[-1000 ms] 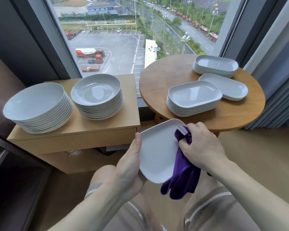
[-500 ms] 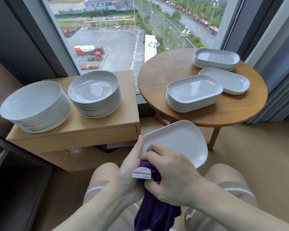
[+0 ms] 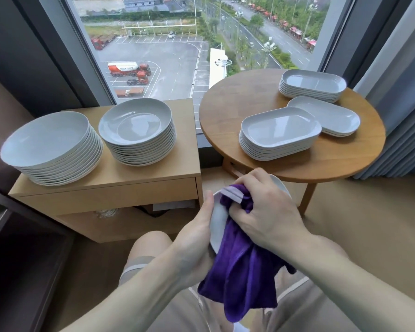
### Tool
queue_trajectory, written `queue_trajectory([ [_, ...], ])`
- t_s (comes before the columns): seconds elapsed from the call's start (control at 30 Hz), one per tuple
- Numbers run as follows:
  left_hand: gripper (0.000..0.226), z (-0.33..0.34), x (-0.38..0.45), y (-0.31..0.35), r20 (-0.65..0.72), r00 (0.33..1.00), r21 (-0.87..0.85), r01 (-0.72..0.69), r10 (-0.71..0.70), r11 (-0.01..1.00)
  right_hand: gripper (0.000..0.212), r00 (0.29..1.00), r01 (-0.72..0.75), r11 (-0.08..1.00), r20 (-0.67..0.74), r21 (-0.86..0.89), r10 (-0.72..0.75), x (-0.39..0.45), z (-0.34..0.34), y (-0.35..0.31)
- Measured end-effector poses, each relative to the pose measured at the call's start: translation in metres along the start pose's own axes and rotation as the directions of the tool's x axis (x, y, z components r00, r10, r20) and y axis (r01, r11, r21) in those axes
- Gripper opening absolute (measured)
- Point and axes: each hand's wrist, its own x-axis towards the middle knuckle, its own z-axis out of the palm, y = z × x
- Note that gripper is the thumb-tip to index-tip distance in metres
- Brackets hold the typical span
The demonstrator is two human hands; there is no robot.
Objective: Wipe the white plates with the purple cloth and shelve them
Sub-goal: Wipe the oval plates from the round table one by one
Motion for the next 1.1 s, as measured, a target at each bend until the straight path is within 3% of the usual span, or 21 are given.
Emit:
queue_trajectory([
  [0.13, 0.086, -0.009, 0.004, -0.004, -0.086, 0.995, 0.020, -0.045, 0.047, 0.999, 0.017, 0.987, -0.163, 0.976, -0.020, -0.142, 0.161, 0.017, -0.011, 0.029],
  [0.27, 0.068, -0.012, 0.007, 0.005, -0.108, 0.992, 0.060, -0.056, 0.062, 0.997, 0.021, 0.957, -0.258, 0.926, 0.056, -0.276, 0.283, 0.022, -0.021, 0.051],
  [0.5, 0.060, -0.032, 0.012, 0.019, -0.179, 0.974, -0.001, -0.143, 0.141, 0.990, 0.022, 0.957, 0.003, 0.957, 0.278, -0.290, 0.081, 0.000, 0.001, 0.015],
  [0.7, 0.070, -0.026, 0.019, 0.001, -0.170, 0.985, -0.097, -0.031, 0.014, 0.995, 0.026, 0.921, 0.166, 0.986, 0.359, -0.019, -0.148, -0.031, 0.014, -0.021],
  [0.87, 0.068, -0.014, 0.012, -0.010, -0.096, 0.994, -0.065, 0.053, -0.059, 0.996, 0.025, 0.958, 0.137, 0.982, 0.235, 0.126, -0.164, -0.032, 0.009, -0.025],
  [1.0, 0.048, -0.023, 0.026, -0.017, 0.003, 0.997, -0.055, -0.077, 0.077, 0.995, 0.024, 0.992, 0.089, 0.986, 0.080, 0.142, -0.101, -0.022, 0.004, -0.019],
  [1.1, 0.048, -0.032, 0.044, -0.033, -0.044, 0.987, -0.072, -0.158, 0.155, 0.985, 0.020, 0.996, 0.084, 0.990, 0.025, 0.112, -0.087, -0.020, 0.004, -0.015],
])
